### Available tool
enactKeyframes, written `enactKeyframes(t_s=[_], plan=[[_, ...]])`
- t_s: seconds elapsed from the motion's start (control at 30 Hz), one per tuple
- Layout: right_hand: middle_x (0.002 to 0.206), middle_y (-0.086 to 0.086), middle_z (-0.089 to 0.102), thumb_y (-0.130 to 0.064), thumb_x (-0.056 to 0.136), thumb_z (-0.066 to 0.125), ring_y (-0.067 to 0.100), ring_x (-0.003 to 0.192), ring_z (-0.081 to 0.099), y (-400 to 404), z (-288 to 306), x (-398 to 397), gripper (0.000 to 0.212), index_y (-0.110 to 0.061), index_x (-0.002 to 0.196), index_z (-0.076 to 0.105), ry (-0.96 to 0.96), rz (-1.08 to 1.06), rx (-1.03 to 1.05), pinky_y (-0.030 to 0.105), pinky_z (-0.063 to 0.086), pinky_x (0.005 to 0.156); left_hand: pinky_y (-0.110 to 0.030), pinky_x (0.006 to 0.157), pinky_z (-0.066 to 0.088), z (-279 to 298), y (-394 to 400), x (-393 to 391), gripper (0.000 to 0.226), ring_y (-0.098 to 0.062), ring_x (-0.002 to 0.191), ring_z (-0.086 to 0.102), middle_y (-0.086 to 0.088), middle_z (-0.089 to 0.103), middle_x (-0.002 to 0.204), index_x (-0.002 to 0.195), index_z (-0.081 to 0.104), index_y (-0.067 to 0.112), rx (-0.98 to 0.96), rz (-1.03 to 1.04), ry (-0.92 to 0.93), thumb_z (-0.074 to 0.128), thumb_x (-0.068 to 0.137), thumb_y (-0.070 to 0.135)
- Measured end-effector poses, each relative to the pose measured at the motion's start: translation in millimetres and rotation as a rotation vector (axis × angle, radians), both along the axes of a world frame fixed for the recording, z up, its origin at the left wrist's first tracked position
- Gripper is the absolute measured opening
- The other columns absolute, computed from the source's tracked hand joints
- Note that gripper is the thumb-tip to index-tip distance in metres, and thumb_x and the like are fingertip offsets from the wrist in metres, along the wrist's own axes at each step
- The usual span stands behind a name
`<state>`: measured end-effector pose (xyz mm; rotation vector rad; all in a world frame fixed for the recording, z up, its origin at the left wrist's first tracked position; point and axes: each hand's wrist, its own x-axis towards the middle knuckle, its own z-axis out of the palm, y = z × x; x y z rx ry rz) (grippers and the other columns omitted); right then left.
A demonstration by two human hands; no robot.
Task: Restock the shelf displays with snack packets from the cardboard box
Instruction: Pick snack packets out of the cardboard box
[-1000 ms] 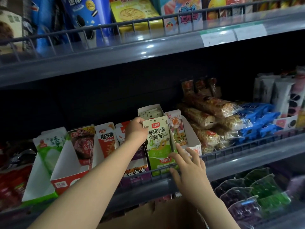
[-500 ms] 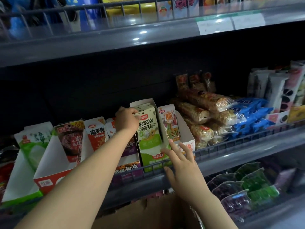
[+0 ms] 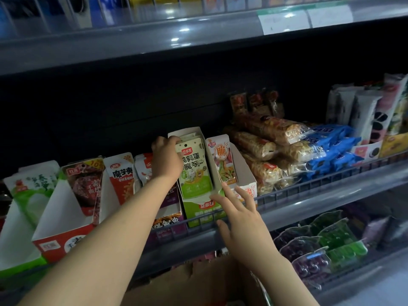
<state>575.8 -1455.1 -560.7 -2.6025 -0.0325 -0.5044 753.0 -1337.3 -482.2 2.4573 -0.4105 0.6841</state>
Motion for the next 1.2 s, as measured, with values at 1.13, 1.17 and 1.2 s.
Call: enactKeyframes(t_s=[1.13, 1.17, 1.2], plan=[[0.118, 0.001, 0.063, -0.043, 0.091, 0.052, 0.02, 0.107, 0.058, 88, -76, -86, 0.042, -0.024, 0.129, 0.048, 0.449, 0.291, -0.046, 0.034, 0.049, 0.087, -0.012, 0.088, 0.04, -172, 155, -250, 0.026, -0.002, 0.102, 0.051, 0.007, 0.044, 0.117, 0.121, 0.054, 0.02, -0.218, -0.066, 0.456, 0.051, 0.096, 0.024], [0.119, 0.001, 0.063, -0.043, 0.091, 0.053, 0.021, 0.107, 0.059, 90, -81, -86, 0.041, -0.025, 0.128, 0.049, 0.489, 0.301, -0.06, 0.035, 0.049, 0.087, -0.008, 0.082, 0.038, -178, 158, -253, 0.025, 0.001, 0.096, 0.05, 0.007, 0.044, 0.117, 0.121, 0.054, 0.02, -0.197, -0.051, 0.488, 0.051, 0.096, 0.024], [0.122, 0.001, 0.062, -0.043, 0.091, 0.053, 0.022, 0.109, 0.058, 91, -87, -87, 0.043, -0.026, 0.131, 0.049, 0.524, 0.316, -0.071, 0.036, 0.049, 0.088, -0.008, 0.079, 0.037, -185, 162, -255, 0.024, 0.001, 0.093, 0.05, 0.007, 0.046, 0.117, 0.12, 0.054, 0.02, -0.179, -0.034, 0.523, 0.051, 0.096, 0.024]])
